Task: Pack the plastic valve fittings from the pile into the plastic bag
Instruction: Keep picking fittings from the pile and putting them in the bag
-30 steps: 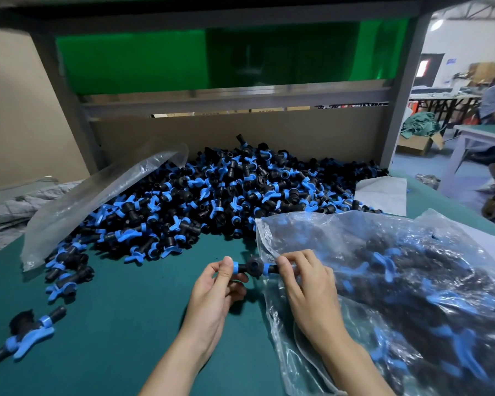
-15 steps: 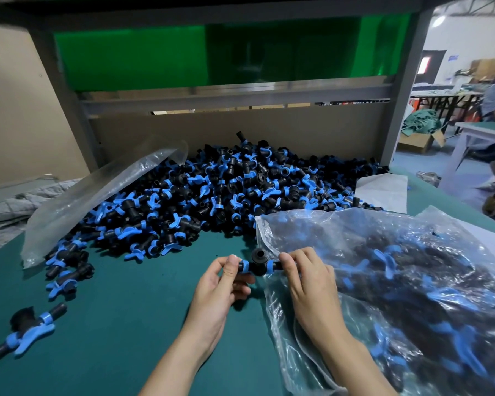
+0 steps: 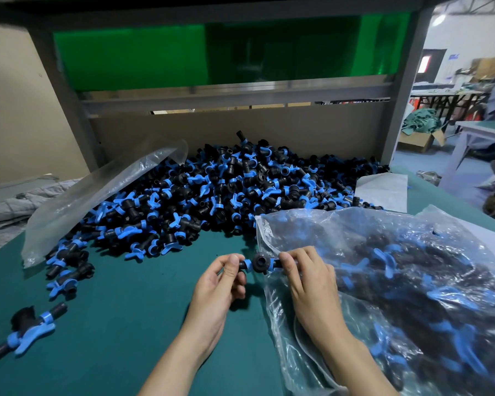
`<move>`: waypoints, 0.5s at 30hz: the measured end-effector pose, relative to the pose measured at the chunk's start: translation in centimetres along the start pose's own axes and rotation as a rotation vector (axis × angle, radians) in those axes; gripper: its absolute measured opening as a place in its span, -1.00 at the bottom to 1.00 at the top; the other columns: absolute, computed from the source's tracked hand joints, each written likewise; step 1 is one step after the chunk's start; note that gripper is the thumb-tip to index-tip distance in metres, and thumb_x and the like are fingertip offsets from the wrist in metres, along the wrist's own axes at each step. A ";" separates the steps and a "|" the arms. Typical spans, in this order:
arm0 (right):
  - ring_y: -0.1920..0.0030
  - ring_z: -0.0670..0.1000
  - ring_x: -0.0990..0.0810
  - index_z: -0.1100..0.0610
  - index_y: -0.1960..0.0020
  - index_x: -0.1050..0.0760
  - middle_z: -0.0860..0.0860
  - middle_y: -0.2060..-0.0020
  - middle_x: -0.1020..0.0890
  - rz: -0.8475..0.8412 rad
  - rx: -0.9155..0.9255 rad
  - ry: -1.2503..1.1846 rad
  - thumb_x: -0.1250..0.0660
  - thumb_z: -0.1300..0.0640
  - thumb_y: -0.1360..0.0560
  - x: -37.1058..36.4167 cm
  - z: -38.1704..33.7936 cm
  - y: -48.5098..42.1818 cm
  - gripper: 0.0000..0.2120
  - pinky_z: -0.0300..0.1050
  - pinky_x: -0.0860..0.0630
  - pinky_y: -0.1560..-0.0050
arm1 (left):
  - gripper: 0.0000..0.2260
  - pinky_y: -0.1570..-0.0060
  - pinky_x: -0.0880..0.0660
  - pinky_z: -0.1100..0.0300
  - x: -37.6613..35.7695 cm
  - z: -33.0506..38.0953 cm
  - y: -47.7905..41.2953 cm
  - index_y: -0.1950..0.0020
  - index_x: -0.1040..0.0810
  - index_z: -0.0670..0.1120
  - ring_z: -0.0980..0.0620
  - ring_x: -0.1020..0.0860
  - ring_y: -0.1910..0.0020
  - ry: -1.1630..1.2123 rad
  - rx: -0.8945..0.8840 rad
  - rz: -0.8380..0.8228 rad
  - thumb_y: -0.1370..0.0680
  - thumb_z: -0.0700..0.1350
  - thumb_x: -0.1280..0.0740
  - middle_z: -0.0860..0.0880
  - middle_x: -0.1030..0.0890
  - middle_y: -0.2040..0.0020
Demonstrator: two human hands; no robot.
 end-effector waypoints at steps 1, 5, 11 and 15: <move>0.13 -0.16 -0.43 -0.17 0.09 -0.40 -0.21 0.14 -0.43 0.000 -0.002 0.000 0.00 -0.22 -0.62 0.0 0.0 0.0 -0.74 -0.13 -0.25 0.02 | -0.79 0.27 -0.46 0.28 0.0 0.0 0.0 0.05 -0.67 -0.01 0.10 -0.45 0.34 0.002 0.002 -0.001 -0.48 0.09 -0.35 -0.02 -0.53 0.30; 0.12 -0.17 -0.44 -0.18 0.08 -0.41 -0.21 0.14 -0.43 -0.005 -0.008 0.001 -0.01 -0.22 -0.62 0.0 0.0 0.0 -0.74 -0.14 -0.25 0.01 | -0.75 0.26 -0.47 0.27 0.0 0.1 0.1 -0.02 -0.64 -0.07 0.09 -0.46 0.33 0.005 0.007 0.001 -0.50 0.06 -0.34 -0.02 -0.54 0.28; 0.10 -0.23 -0.43 -0.19 0.10 -0.39 -0.23 0.15 -0.42 0.005 -0.009 0.001 -0.01 -0.23 -0.62 0.2 -0.3 0.2 -0.75 -0.15 -0.25 0.02 | -0.83 0.29 -0.47 0.30 0.0 0.2 0.0 -0.14 -0.58 -0.09 0.10 -0.47 0.34 -0.037 -0.016 -0.020 -0.58 -0.10 -0.32 0.00 -0.56 0.25; 0.13 -0.19 -0.48 -0.19 0.04 -0.46 -0.22 0.12 -0.45 0.049 -0.011 -0.049 -0.05 -0.20 -0.62 0.5 -0.7 0.2 -0.76 -0.06 -0.38 0.01 | -0.87 0.22 -0.43 0.19 0.4 0.1 0.0 -0.05 -0.56 -0.15 0.10 -0.46 0.36 -0.008 -0.012 0.040 -0.59 -0.10 -0.31 0.00 -0.54 0.29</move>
Point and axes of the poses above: each hand's wrist, its own y-axis away from the middle knuckle, its own x-axis out of the back of the hand, z = x × y, the point moved 6 cm from there along -y, towards the middle knuckle
